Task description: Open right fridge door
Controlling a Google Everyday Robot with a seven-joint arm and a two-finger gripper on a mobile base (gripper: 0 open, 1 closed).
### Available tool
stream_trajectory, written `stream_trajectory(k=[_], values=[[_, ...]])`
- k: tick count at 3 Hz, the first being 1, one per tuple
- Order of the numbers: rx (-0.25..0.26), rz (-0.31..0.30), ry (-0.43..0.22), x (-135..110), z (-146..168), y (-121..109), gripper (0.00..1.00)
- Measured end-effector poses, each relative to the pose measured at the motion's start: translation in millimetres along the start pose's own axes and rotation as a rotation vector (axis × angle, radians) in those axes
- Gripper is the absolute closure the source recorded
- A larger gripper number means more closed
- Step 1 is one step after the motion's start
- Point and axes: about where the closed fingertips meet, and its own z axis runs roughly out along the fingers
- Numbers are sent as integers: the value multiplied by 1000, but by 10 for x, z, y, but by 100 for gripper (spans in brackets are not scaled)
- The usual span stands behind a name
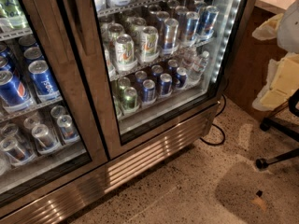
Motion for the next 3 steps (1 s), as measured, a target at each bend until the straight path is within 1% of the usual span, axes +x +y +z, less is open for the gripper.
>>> stream_trajectory(k=[1, 2, 3], values=[[-31, -19, -153, -162, 43, -63, 0], [-31, -19, -153, -162, 43, -63, 0], [-7, -42, -265, -320, 133, -142, 0]])
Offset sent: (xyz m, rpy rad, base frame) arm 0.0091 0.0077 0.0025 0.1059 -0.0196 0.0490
